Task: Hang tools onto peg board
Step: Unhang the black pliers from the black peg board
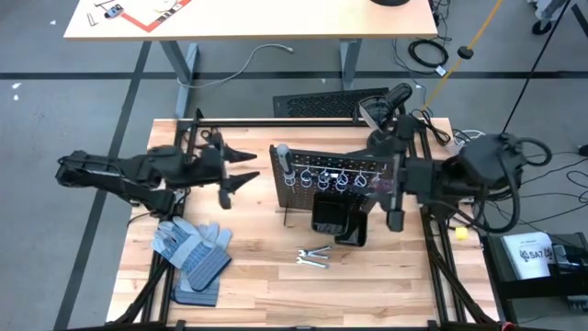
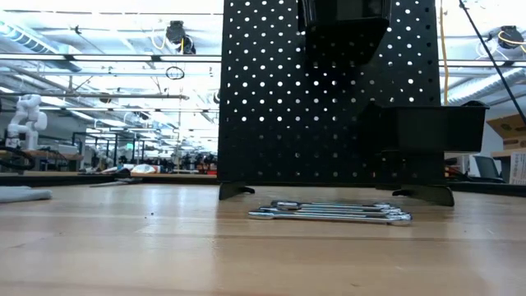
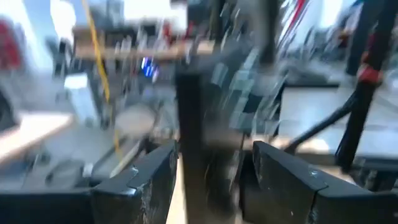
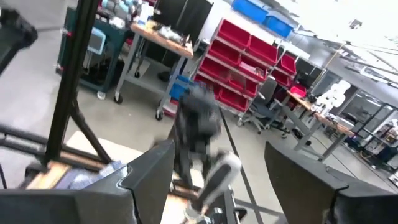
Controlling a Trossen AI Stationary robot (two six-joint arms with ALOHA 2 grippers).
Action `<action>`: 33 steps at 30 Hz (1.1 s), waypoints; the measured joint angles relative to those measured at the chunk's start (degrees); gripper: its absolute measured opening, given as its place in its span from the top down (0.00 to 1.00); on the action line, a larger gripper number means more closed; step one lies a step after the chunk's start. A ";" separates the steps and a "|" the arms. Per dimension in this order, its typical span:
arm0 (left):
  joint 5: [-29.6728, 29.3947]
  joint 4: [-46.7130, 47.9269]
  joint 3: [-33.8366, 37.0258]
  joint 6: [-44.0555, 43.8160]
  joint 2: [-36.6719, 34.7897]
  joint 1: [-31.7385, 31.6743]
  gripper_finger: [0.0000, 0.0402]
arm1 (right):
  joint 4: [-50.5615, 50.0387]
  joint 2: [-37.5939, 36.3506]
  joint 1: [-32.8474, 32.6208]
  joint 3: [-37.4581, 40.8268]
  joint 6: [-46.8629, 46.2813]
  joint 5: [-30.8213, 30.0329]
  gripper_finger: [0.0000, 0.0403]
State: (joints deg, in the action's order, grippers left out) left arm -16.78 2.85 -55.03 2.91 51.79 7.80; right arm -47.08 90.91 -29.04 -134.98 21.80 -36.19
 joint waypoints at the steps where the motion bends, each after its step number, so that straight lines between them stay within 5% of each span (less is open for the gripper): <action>1: -0.01 -1.53 -1.06 1.62 -0.18 0.88 0.46 | -1.09 -0.39 -0.08 0.00 -0.27 -0.80 0.39; 11: -0.32 -2.42 -19.97 16.17 7.49 10.51 0.46 | -4.84 -2.18 -0.70 0.00 -2.58 -1.61 0.39; 20: -15.68 13.30 -42.04 27.81 26.32 17.82 0.46 | -5.19 -2.25 -0.72 0.00 -2.01 -1.59 0.39; 33: -24.63 25.04 -67.12 32.72 45.62 18.62 0.46 | -5.50 -2.25 -0.72 0.00 -1.63 -1.46 0.39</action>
State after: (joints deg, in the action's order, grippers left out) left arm -41.40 27.89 -122.16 35.63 97.40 26.42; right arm -52.58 88.66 -29.76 -134.98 20.17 -37.65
